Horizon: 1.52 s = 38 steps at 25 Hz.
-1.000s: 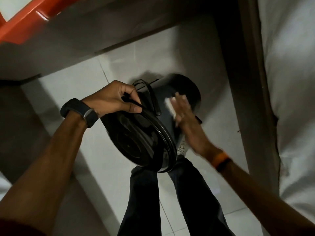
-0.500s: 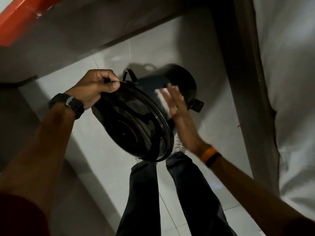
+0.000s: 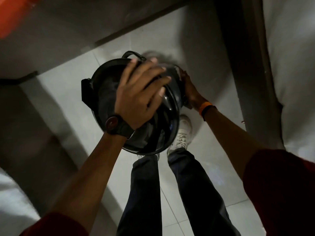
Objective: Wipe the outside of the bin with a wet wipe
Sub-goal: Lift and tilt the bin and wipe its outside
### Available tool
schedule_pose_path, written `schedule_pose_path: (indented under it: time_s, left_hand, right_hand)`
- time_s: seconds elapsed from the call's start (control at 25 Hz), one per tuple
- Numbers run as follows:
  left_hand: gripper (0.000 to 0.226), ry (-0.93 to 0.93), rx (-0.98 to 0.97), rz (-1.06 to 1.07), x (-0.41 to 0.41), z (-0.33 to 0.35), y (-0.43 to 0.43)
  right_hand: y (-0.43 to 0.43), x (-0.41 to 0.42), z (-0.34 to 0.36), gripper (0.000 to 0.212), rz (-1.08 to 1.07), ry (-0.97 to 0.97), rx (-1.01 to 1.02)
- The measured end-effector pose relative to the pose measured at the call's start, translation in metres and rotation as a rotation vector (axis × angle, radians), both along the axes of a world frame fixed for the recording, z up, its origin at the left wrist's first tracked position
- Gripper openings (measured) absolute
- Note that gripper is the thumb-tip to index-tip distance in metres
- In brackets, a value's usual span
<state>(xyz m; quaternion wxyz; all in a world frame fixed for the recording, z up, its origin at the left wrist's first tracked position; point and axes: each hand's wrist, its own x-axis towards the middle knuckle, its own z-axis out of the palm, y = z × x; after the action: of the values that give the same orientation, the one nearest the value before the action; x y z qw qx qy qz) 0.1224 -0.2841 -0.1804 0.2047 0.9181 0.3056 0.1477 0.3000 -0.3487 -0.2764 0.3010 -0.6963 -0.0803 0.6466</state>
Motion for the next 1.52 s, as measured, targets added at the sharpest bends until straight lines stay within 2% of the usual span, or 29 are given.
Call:
schedule_pose_path:
  time_s: [0.08,0.16,0.2,0.32,0.36,0.4,0.52,0.6,0.64,0.72,0.8,0.88,0.92,0.96,1.08,1.16,1.24,1.36,1.4,1.44,1.52]
  left_hand:
    - [0.026,0.048,0.046,-0.165,0.014,0.005,0.003]
    - [0.026,0.120,0.054,-0.141,0.024,0.011,0.010]
    - [0.028,0.143,0.035,-0.089,0.025,0.013,0.017]
    - [0.039,0.156,-0.109,0.096,0.013,0.015,0.039]
    - [0.042,0.129,-0.192,0.163,0.007,0.014,0.043]
    - [0.045,0.092,-0.277,0.223,0.001,0.013,0.044]
    - [0.050,0.021,-0.420,0.347,-0.012,0.009,0.036]
    - [0.051,-0.022,-0.492,0.385,-0.014,0.006,0.036]
    - [0.052,-0.040,-0.522,0.410,-0.014,0.005,0.036]
    - [0.055,-0.055,-0.559,0.486,-0.015,0.004,0.037]
    - [0.055,-0.053,-0.578,0.543,-0.015,0.002,0.037]
    - [0.056,-0.042,-0.578,0.574,-0.016,0.003,0.040]
    - [0.056,-0.035,-0.579,0.581,-0.017,0.003,0.043]
    - [0.056,-0.030,-0.585,0.575,-0.018,0.003,0.046]
    - [0.057,-0.023,-0.593,0.559,-0.016,0.003,0.045]
    - [0.058,-0.035,-0.594,0.568,-0.007,0.003,0.046]
    - [0.060,-0.025,-0.595,0.606,-0.004,0.002,0.055]
    - [0.060,0.033,-0.670,0.638,-0.008,-0.003,0.070]
    - [0.059,0.059,-0.706,0.658,-0.010,-0.005,0.072]
    - [0.057,0.065,-0.743,0.674,-0.010,-0.007,0.075]
    - [0.050,-0.043,-0.799,0.727,-0.007,-0.007,0.085]
  right_hand:
    - [-0.004,-0.012,0.013,0.052,-0.053,0.079,-0.004]
    - [-0.018,-0.024,0.035,0.049,-0.091,0.068,0.014]
    - [-0.030,-0.033,0.049,0.049,-0.036,-0.011,0.095]
    - [-0.057,-0.056,0.080,0.055,0.418,-0.382,0.527]
    - [-0.059,-0.055,0.073,0.057,0.532,-0.466,0.588]
    - [-0.057,-0.050,0.064,0.057,0.568,-0.492,0.565]
    - [-0.036,-0.010,0.034,0.056,0.430,-0.431,0.245]
    - [-0.019,0.016,0.025,0.057,0.490,-0.440,0.068]
    - [-0.015,0.017,0.027,0.057,0.500,-0.434,0.045]
    - [-0.020,-0.007,0.048,0.054,0.444,-0.378,0.155]
    - [-0.045,-0.046,0.080,0.052,0.452,-0.312,0.434]
    - [-0.065,-0.065,0.098,0.051,0.533,-0.233,0.653]
    - [-0.063,-0.060,0.094,0.051,0.553,-0.228,0.677]
    - [-0.055,-0.048,0.082,0.050,0.533,-0.253,0.605]
    - [-0.019,-0.002,0.042,0.049,0.441,-0.333,0.215]
    - [-0.005,0.005,0.036,0.052,0.334,-0.339,0.087]
    - [-0.006,-0.021,0.059,0.054,0.263,-0.273,0.191]
    - [-0.050,-0.065,0.099,0.052,0.485,-0.296,0.629]
    - [-0.056,-0.063,0.097,0.052,0.558,-0.335,0.688]
    - [-0.054,-0.053,0.085,0.051,0.563,-0.380,0.667]
    - [-0.037,-0.027,0.059,0.054,0.485,-0.489,0.391]
